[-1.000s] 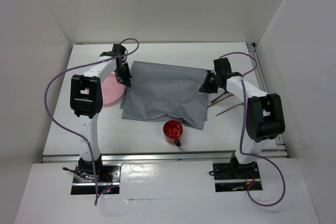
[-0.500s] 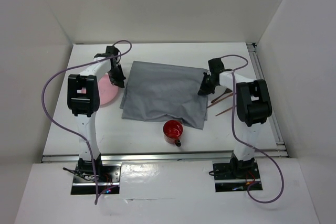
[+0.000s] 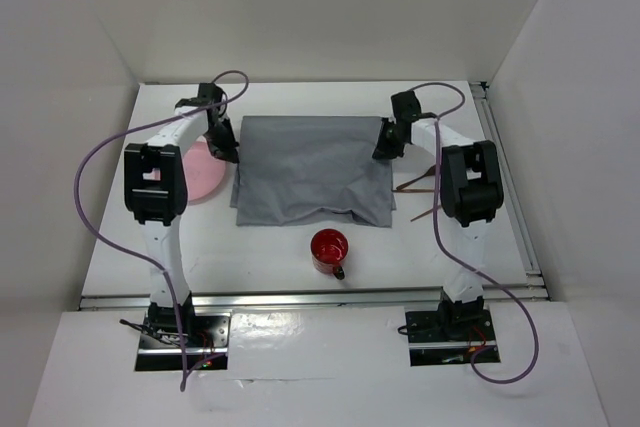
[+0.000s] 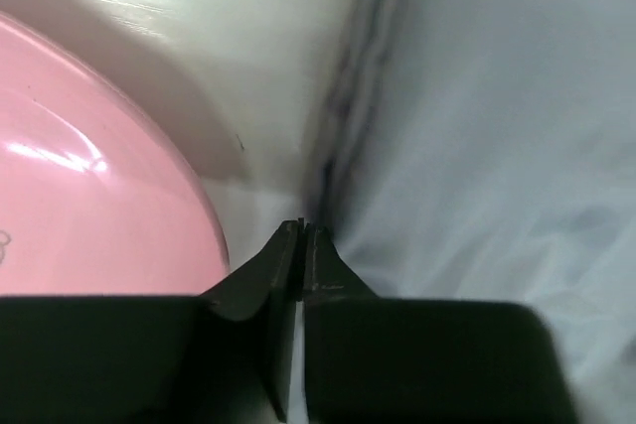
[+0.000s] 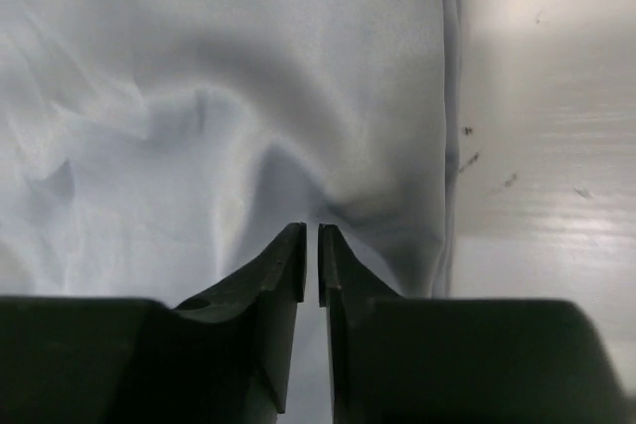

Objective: Set the dinner table for one person

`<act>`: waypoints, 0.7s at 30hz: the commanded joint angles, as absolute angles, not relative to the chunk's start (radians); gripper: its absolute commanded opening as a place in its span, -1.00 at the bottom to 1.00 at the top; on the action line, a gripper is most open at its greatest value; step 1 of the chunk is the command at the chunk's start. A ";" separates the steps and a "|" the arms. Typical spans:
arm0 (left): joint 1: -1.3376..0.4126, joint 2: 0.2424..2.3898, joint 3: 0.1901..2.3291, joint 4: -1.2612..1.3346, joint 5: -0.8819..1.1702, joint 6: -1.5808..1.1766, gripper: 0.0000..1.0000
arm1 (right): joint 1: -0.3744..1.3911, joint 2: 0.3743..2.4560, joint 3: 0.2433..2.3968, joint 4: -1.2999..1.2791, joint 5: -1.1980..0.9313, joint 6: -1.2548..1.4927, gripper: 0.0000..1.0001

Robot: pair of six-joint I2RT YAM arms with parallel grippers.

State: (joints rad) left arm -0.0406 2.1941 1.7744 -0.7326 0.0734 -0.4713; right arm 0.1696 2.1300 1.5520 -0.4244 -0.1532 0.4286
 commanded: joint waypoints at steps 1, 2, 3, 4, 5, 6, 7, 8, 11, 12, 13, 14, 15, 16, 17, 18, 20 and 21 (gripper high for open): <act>-0.040 2.079 1.807 -0.744 0.118 -0.459 -0.61 | 0.163 2.007 1.582 -0.448 -0.143 0.400 -0.52; -0.040 2.030 1.790 -0.744 0.127 -0.459 -0.48 | 0.163 1.973 1.568 -0.437 -0.153 0.411 -0.30; -0.040 2.001 1.751 -0.744 0.136 -0.459 -0.25 | 0.163 1.938 1.534 -0.437 -0.153 0.411 -0.12; -0.040 1.967 1.718 -0.744 0.137 -0.468 -0.13 | 0.163 1.871 1.514 -0.437 -0.163 0.422 0.05; -0.040 1.932 1.683 -0.744 0.137 -0.477 -0.09 | 0.163 1.837 1.491 -0.437 -0.163 0.432 0.15; -0.040 1.861 1.646 -0.744 0.137 -0.477 -0.07 | 0.163 1.804 1.465 -0.437 -0.173 0.433 0.17; -0.040 1.829 1.567 -0.735 0.137 -0.477 0.02 | 0.163 1.769 1.404 -0.437 -0.173 0.442 0.17; -0.040 1.800 1.530 -0.735 0.137 -0.491 0.02 | 0.163 1.703 1.369 -0.437 -0.182 0.452 0.17; -0.040 1.701 1.358 -0.709 0.164 -0.521 0.38 | 0.163 1.584 1.218 -0.457 -0.193 0.475 0.17; -0.040 1.684 1.317 -0.690 0.176 -0.531 0.44 | 0.163 1.559 1.182 -0.457 -0.193 0.476 0.17; -0.040 1.663 1.239 -0.658 0.176 -0.531 0.45 | 0.163 1.536 1.110 -0.472 -0.193 0.476 0.17; -0.040 1.663 1.206 -0.643 0.186 -0.546 0.47 | 0.163 1.499 1.077 -0.483 -0.180 0.488 0.17; -0.049 1.663 1.177 -0.628 0.198 -0.558 0.47 | 0.163 1.484 1.045 -0.483 -0.179 0.498 0.20; -0.049 1.663 1.151 -0.609 0.198 -0.558 0.47 | 0.153 1.473 1.017 -0.483 -0.192 0.499 0.20; -0.049 1.663 1.108 -0.582 0.207 -0.569 0.44 | 0.153 1.454 0.965 -0.483 -0.202 0.499 0.20; -0.049 1.663 1.094 -0.571 0.207 -0.578 0.44 | 0.153 1.454 0.944 -0.483 -0.202 0.512 0.20; -0.060 1.673 1.071 -0.549 0.207 -0.578 0.41 | 0.153 1.443 0.887 -0.483 -0.213 0.524 0.22; -0.060 1.674 1.062 -0.540 0.196 -0.587 0.41 | 0.153 1.434 0.870 -0.483 -0.213 0.525 0.22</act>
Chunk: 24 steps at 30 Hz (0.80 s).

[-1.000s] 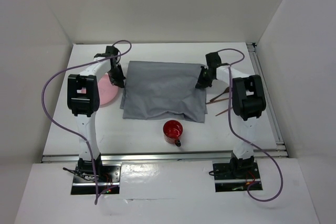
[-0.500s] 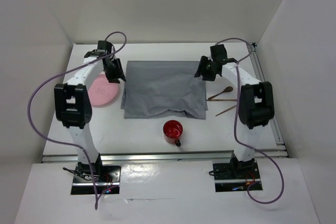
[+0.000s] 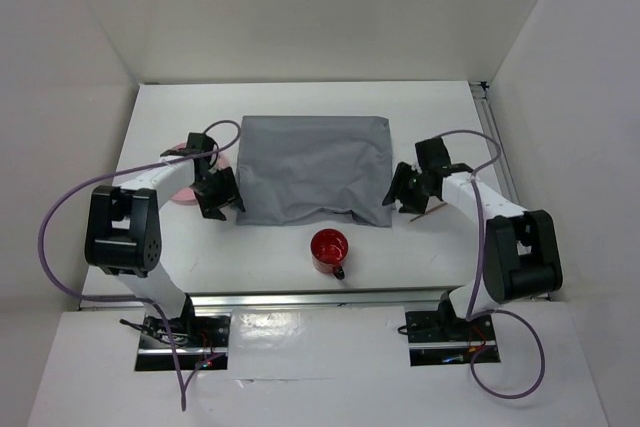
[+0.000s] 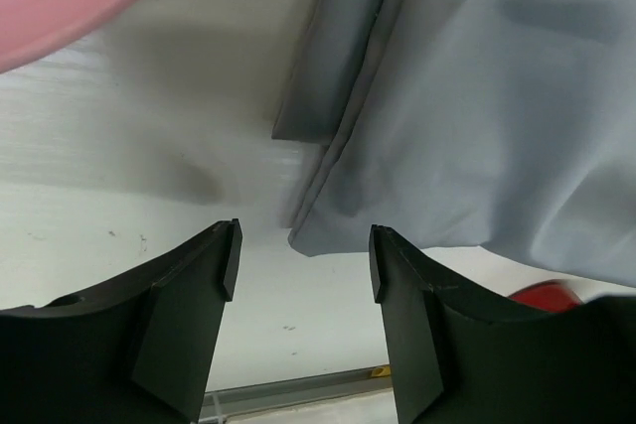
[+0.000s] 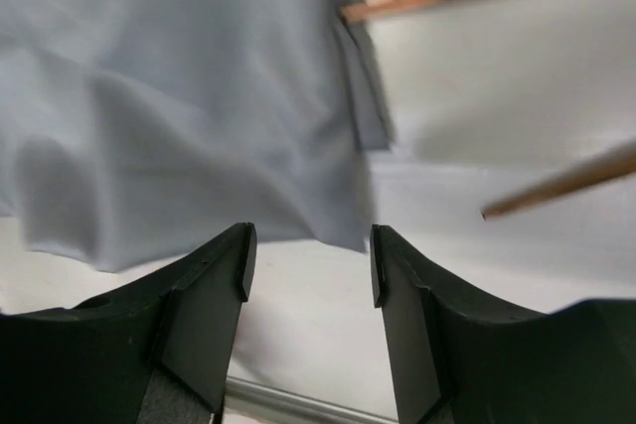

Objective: Set the dinner table for one person

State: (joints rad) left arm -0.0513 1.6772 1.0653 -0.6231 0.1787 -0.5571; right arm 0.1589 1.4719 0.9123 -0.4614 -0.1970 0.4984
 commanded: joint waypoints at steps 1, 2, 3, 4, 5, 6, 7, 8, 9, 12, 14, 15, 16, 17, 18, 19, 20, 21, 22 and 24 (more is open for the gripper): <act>-0.069 1.686 1.062 -0.531 0.187 -0.588 0.41 | 0.153 1.434 0.855 -0.473 -0.213 0.534 0.22; -0.069 1.700 1.062 -0.531 0.187 -0.588 0.41 | 0.153 1.434 0.841 -0.463 -0.213 0.534 0.22; -0.069 1.709 1.062 -0.531 0.173 -0.588 0.41 | 0.153 1.451 0.821 -0.463 -0.213 0.534 0.22; -0.069 1.719 1.062 -0.520 0.161 -0.597 0.41 | 0.153 1.462 0.821 -0.448 -0.213 0.534 0.22; -0.069 1.739 1.062 -0.520 0.161 -0.597 0.38 | 0.153 1.474 0.810 -0.436 -0.213 0.534 0.22; -0.069 1.750 1.074 -0.520 0.161 -0.597 0.31 | 0.153 1.488 0.801 -0.436 -0.224 0.534 0.22; -0.069 1.761 1.074 -0.520 0.161 -0.597 0.27 | 0.153 1.508 0.801 -0.411 -0.238 0.534 0.20; -0.069 1.772 1.084 -0.520 0.161 -0.607 0.23 | 0.153 1.517 0.787 -0.402 -0.238 0.534 0.20; -0.069 1.781 1.085 -0.520 0.172 -0.607 0.11 | 0.153 1.526 0.787 -0.402 -0.247 0.543 0.20; -0.069 1.804 1.106 -0.520 0.172 -0.607 -0.06 | 0.153 1.549 0.764 -0.367 -0.270 0.543 0.13; -0.069 1.804 1.115 -0.520 0.172 -0.607 -0.44 | 0.153 1.560 0.752 -0.339 -0.279 0.543 0.02; -0.069 1.804 1.124 -0.520 0.172 -0.607 -0.59 | 0.153 1.560 0.752 -0.339 -0.279 0.543 -0.03; -0.069 1.804 1.135 -0.531 0.172 -0.607 -0.76 | 0.153 1.574 0.752 -0.327 -0.288 0.543 -0.11; -0.069 1.804 1.135 -0.544 0.172 -0.607 -0.87 | 0.153 1.584 0.752 -0.316 -0.288 0.543 -0.23; -0.069 1.804 1.152 -0.555 0.172 -0.607 -1.00 | 0.153 1.585 0.752 -0.316 -0.288 0.543 -0.36; -0.069 1.804 1.176 -0.567 0.163 -0.607 -1.00 | 0.153 1.585 0.773 -0.316 -0.288 0.543 -0.75; -0.069 1.804 1.190 -0.596 0.153 -0.598 -1.00 | 0.153 1.585 0.784 -0.325 -0.272 0.543 -0.95; -0.069 1.804 1.204 -0.612 0.153 -0.598 -1.00 | 0.153 1.585 0.794 -0.325 -0.259 0.543 -1.00; -0.069 1.792 1.232 -0.627 0.144 -0.598 -1.00 | 0.153 1.574 0.814 -0.340 -0.235 0.543 -1.00; -0.069 1.767 1.261 -0.670 0.132 -0.598 -1.00 | 0.153 1.536 0.836 -0.368 -0.206 0.552 -1.00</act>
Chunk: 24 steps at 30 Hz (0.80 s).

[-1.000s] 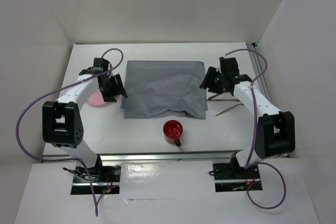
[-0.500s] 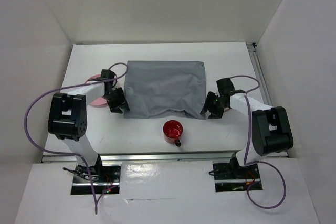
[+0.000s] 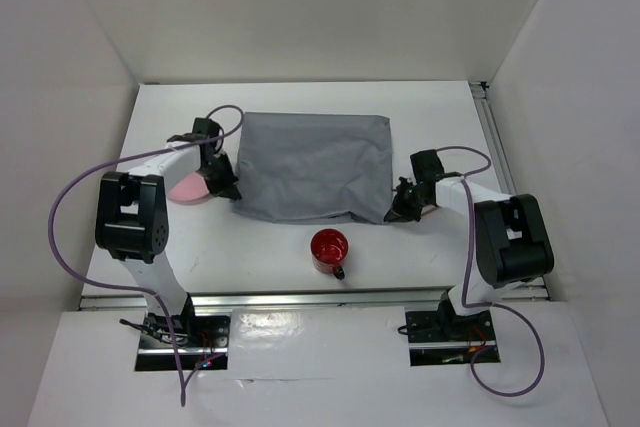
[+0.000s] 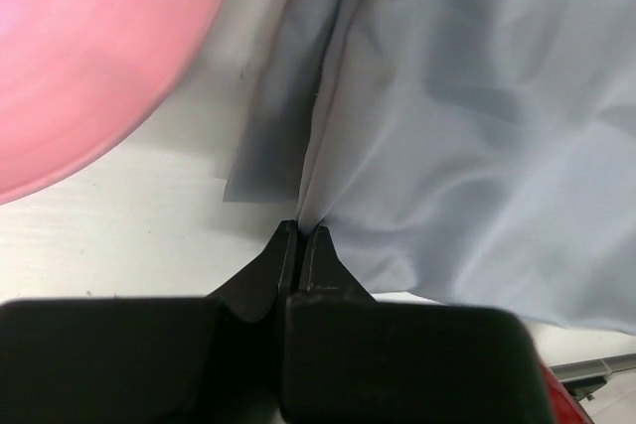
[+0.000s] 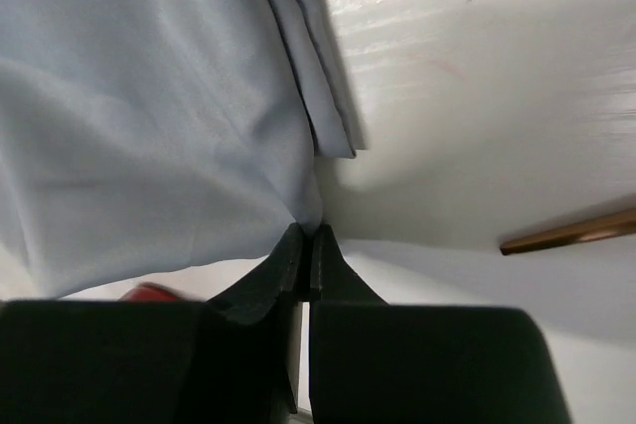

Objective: Set the dinner table for one person

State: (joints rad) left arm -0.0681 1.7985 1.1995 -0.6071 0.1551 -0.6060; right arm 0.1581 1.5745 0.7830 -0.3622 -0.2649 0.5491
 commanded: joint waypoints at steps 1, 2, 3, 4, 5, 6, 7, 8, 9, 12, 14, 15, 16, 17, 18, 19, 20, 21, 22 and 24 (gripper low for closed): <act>-0.069 1.758 1.285 -0.684 0.118 -0.598 -1.00 | 0.153 1.522 0.862 -0.382 -0.178 0.552 -1.00; -0.069 1.747 1.298 -0.696 0.109 -0.598 -1.00 | 0.153 1.496 0.874 -0.406 -0.163 0.552 -1.00; -0.069 1.727 1.307 -0.706 0.109 -0.598 -1.00 | 0.153 1.483 0.887 -0.417 -0.150 0.552 -1.00; -0.069 1.727 1.322 -0.718 0.109 -0.598 -1.00 | 0.153 1.471 0.899 -0.426 -0.126 0.552 -1.00; -0.069 1.711 1.322 -0.718 0.100 -0.598 -1.00 | 0.153 1.451 0.919 -0.436 -0.117 0.552 -1.00; -0.069 1.710 1.336 -0.729 0.100 -0.598 -1.00 | 0.153 1.451 0.928 -0.448 -0.117 0.552 -1.00; -0.069 1.700 1.336 -0.729 0.100 -0.598 -1.00 | 0.153 1.441 0.939 -0.448 -0.091 0.552 -1.00; -0.069 1.700 1.348 -0.739 0.100 -0.598 -1.00 | 0.153 1.440 0.948 -0.463 -0.081 0.552 -1.00; -0.069 1.700 1.362 -0.739 0.100 -0.598 -1.00 | 0.153 1.431 0.960 -0.463 -0.081 0.543 -1.00; -0.060 1.709 1.371 -0.739 0.100 -0.598 -1.00 | 0.144 1.431 0.969 -0.463 -0.071 0.543 -1.00; -0.060 1.718 1.371 -0.739 0.100 -0.598 -1.00 | 0.144 1.440 0.969 -0.463 -0.071 0.543 -1.00; -0.060 1.727 1.371 -0.739 0.100 -0.598 -1.00 | 0.144 1.450 0.969 -0.463 -0.071 0.543 -1.00; -0.060 1.727 1.359 -0.739 0.100 -0.598 -1.00 | 0.144 1.450 0.969 -0.454 -0.071 0.543 -1.00; -0.060 1.727 1.335 -0.739 0.100 -0.598 -1.00 | 0.144 1.450 0.947 -0.454 -0.081 0.543 -1.00; -0.060 1.727 1.319 -0.729 0.100 -0.598 -1.00 | 0.144 1.450 0.936 -0.454 -0.081 0.543 -1.00; -0.060 1.727 1.303 -0.729 0.088 -0.598 -1.00 | 0.144 1.450 0.924 -0.454 -0.081 0.543 -1.00; -0.060 1.727 1.286 -0.716 0.087 -0.598 -1.00 | 0.144 1.450 0.908 -0.454 -0.081 0.543 -1.00; -0.060 1.727 1.252 -0.707 0.075 -0.598 -1.00 | 0.144 1.450 0.876 -0.443 -0.090 0.543 -1.00; -0.060 1.738 1.241 -0.697 0.075 -0.598 -1.00 | 0.144 1.450 0.861 -0.443 -0.104 0.543 -1.00; -0.060 1.764 1.241 -0.696 0.087 -0.598 -0.55 | 0.144 1.450 0.838 -0.434 -0.141 0.532 -0.88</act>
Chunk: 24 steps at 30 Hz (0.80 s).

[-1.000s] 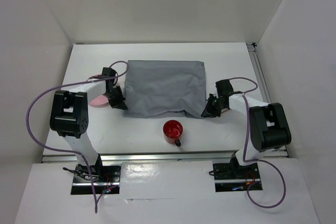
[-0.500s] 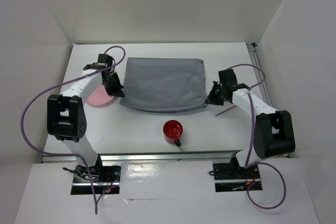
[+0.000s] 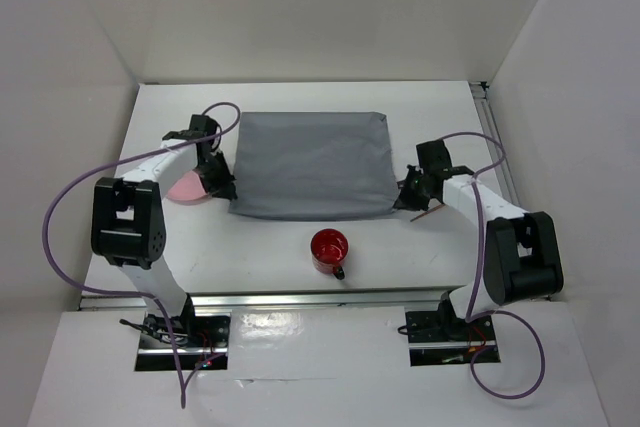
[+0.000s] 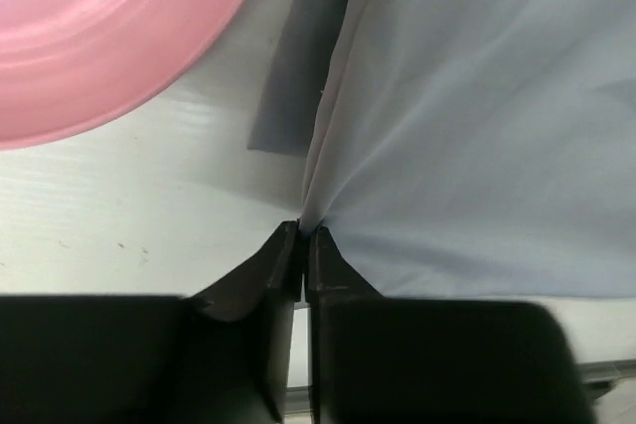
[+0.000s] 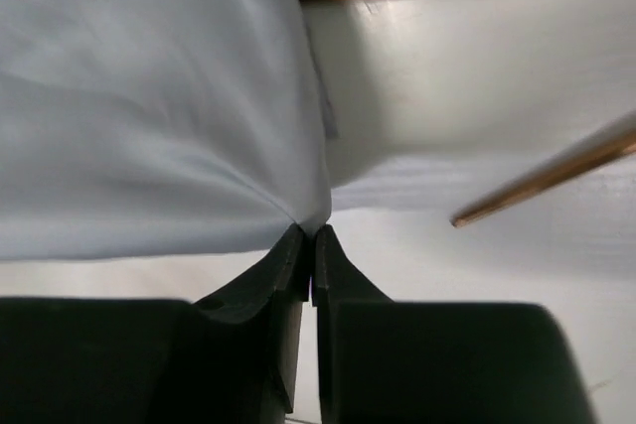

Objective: Set the dinner table for one person

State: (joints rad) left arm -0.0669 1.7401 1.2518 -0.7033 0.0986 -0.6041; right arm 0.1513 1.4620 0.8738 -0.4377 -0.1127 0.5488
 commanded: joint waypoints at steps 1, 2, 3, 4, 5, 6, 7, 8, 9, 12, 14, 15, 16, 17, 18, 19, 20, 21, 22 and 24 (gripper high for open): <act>-0.060 1.764 1.241 -0.696 0.097 -0.598 -0.39 | 0.144 1.450 0.828 -0.446 -0.141 0.532 -0.70; -0.060 1.764 1.241 -0.696 0.097 -0.589 -0.23 | 0.144 1.450 0.828 -0.446 -0.152 0.522 -0.31; -0.060 1.764 1.241 -0.696 0.106 -0.589 -0.06 | 0.144 1.450 0.828 -0.463 -0.152 0.522 -0.07; -0.060 1.750 1.261 -0.696 0.106 -0.589 0.15 | 0.144 1.428 0.848 -0.486 -0.135 0.522 0.06; -0.060 1.741 1.273 -0.696 0.106 -0.580 0.25 | 0.144 1.418 0.859 -0.495 -0.126 0.509 0.18; -0.060 1.741 1.287 -0.707 0.106 -0.580 0.25 | 0.144 1.408 0.871 -0.505 -0.108 0.509 0.18; -0.060 1.726 1.317 -0.707 0.116 -0.566 0.25 | 0.144 1.399 0.902 -0.505 -0.098 0.499 0.18; -0.060 1.726 1.334 -0.716 0.117 -0.566 0.16 | 0.144 1.399 0.919 -0.505 -0.098 0.499 0.15; -0.060 1.726 1.350 -0.716 0.117 -0.555 0.02 | 0.144 1.399 0.937 -0.505 -0.098 0.499 -0.06; -0.080 1.782 1.416 -0.716 0.135 -0.543 -0.85 | 0.144 1.454 1.009 -0.468 -0.113 0.499 -0.55; -0.090 1.836 1.469 -0.716 0.135 -0.543 -1.00 | 0.144 1.543 1.066 -0.445 -0.152 0.499 -0.91; -0.091 1.894 1.486 -0.716 0.147 -0.534 -1.00 | 0.144 1.577 1.086 -0.436 -0.152 0.499 -0.98; -0.091 1.920 1.502 -0.716 0.147 -0.534 -1.00 | 0.144 1.609 1.104 -0.419 -0.179 0.489 -1.00; -0.100 1.940 1.514 -0.716 0.147 -0.534 -1.00 | 0.153 1.643 1.141 -0.419 -0.189 0.489 -1.00; -0.100 1.960 1.529 -0.716 0.147 -0.543 -1.00 | 0.153 1.702 1.155 -0.398 -0.198 0.489 -1.00; -0.100 1.992 1.529 -0.716 0.147 -0.543 -1.00 | 0.153 1.730 1.166 -0.387 -0.219 0.489 -1.00; -0.100 2.006 1.529 -0.716 0.147 -0.543 -1.00 | 0.153 1.755 1.189 -0.387 -0.219 0.489 -1.00; -0.100 2.019 1.529 -0.707 0.138 -0.543 -1.00 | 0.153 1.796 1.189 -0.373 -0.228 0.489 -1.00; -0.100 2.041 1.529 -0.707 0.138 -0.543 -1.00 | 0.153 1.810 1.189 -0.373 -0.229 0.501 -1.00; -0.100 2.052 1.520 -0.707 0.138 -0.552 -1.00 | 0.163 1.841 1.178 -0.345 -0.238 0.502 -1.00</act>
State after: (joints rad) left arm -0.1001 2.0468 1.5173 -0.6941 0.1303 -0.5526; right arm 0.1505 1.8168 1.1595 -0.3954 -0.2043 0.5007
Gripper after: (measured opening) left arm 0.037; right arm 0.032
